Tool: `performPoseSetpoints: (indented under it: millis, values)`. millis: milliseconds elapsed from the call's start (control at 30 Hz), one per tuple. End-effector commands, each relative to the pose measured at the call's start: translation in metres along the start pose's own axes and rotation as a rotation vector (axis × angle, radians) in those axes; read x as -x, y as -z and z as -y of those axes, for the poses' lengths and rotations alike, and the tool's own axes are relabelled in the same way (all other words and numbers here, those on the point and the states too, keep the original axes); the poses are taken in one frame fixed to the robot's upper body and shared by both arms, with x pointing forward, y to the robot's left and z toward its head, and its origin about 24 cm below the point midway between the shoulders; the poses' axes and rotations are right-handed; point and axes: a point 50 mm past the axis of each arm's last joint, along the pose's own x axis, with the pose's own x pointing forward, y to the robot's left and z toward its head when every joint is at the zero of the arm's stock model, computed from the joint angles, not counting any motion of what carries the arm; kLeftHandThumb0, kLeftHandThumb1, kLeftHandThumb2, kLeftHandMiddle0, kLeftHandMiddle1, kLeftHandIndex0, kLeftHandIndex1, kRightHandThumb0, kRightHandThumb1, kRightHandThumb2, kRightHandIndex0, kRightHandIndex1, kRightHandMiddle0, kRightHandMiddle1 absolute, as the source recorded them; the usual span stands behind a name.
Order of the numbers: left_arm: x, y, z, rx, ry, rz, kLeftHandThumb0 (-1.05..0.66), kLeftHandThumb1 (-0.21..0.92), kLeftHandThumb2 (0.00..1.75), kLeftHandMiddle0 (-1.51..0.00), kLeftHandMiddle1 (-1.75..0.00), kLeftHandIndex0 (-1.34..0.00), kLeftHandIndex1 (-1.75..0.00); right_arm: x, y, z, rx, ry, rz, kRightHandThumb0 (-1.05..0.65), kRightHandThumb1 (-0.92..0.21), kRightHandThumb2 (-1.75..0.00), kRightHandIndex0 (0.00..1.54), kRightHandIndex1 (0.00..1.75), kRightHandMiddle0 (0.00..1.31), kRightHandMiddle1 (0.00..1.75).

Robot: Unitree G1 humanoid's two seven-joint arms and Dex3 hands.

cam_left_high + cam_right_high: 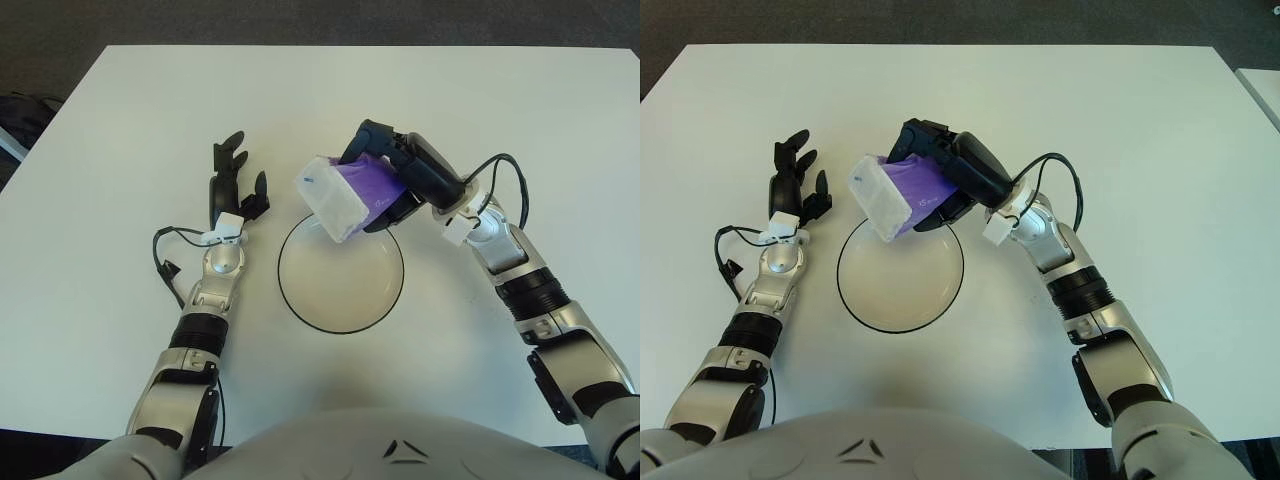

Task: Put the tissue paper into the plate.

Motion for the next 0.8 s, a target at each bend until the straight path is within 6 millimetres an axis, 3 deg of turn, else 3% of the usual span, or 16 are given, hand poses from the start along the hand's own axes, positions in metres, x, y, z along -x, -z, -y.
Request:
performPoseSetpoints:
  millis: [0,367,767]
  values:
    - [0.087,0.069,0.015,-0.012,0.061,-0.375,-0.66,0.92,0.72,-0.26,-0.47,0.00,-0.78,0.002,-0.011,-0.002,-0.038,0.006,0.042,-0.45,-0.43,-1.18,1.16,1.75,0.53,1.75]
    - [0.089,0.073,0.013,-0.031,0.060,-0.397,-0.67,0.92,0.75,-0.26,-0.44,0.00,-0.76,0.002,-0.019,-0.007,-0.025,-0.049,0.081,-0.44,-0.45,-1.14,1.10,1.75,0.51,1.75]
    - [0.088,0.075,0.014,-0.022,0.055,-0.401,-0.64,0.92,0.75,-0.26,-0.41,0.00,-0.76,0.001,-0.022,-0.010,-0.017,-0.081,0.110,-0.45,-0.42,-1.18,1.17,1.75,0.53,1.75]
